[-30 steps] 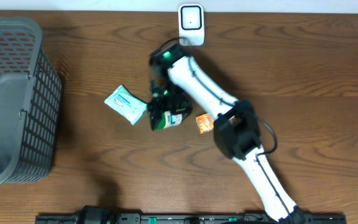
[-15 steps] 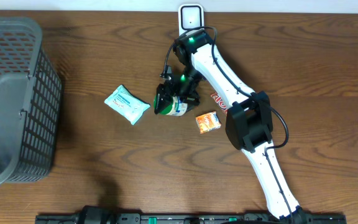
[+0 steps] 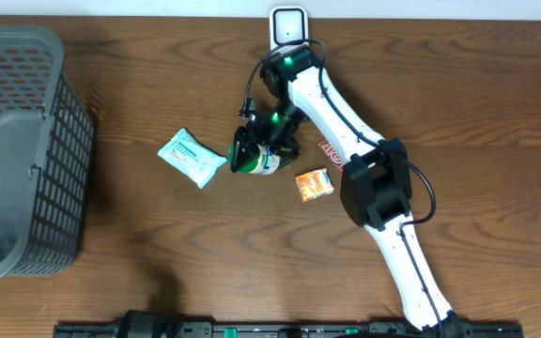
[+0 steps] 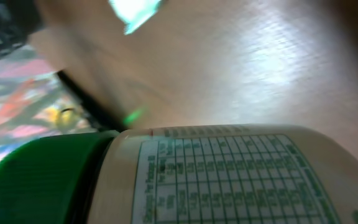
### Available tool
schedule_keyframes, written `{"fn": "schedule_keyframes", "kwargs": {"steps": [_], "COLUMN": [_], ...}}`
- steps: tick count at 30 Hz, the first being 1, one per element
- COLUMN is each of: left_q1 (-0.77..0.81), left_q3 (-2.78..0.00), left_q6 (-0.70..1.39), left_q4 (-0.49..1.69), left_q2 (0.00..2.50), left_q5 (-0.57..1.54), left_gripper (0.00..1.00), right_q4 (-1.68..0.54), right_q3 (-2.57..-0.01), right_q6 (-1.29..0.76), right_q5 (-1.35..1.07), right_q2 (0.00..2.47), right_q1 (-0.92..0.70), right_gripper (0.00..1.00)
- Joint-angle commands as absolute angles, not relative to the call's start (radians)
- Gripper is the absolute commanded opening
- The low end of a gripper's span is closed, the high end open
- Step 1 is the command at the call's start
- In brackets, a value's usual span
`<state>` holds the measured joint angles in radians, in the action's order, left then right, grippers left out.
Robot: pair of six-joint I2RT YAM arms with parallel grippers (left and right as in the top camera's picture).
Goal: Scan the item barcode
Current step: 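Raise the bottle and hold it in front of the white scanner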
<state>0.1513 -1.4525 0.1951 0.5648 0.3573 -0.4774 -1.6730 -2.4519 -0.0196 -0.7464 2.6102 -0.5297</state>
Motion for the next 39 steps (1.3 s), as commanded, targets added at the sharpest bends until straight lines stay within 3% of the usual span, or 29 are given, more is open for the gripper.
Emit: {"fn": "schedule_keyframes", "kwargs": {"steps": [1,18,27,39], "left_q1": [0.146,0.146,0.146,0.146], "left_q3": [-1.42,-0.92,-0.793,-0.781], "left_q6": [0.204,0.281,0.372,0.372], "left_q4": [0.636,0.59,0.568,0.635], "left_q2": [0.357,0.363,0.363,0.364], "left_q5": [-0.483,-0.483,-0.483,-0.483], "left_gripper": [0.98,0.98,0.98,0.98], "right_q4": [-1.646,-1.474,-1.427,-1.043], "right_q3": [-2.473,-2.484,-2.641,-2.724], "right_q6": [0.001,-0.006,-0.006,-0.04], "right_q5": [-0.642,-0.295,-0.132,0.196], "right_q2": [2.609,2.609,2.609,2.609], "right_q1": [-0.537,-0.531,-0.527,-0.514], "right_gripper": [0.69,0.62,0.62,0.63]}}
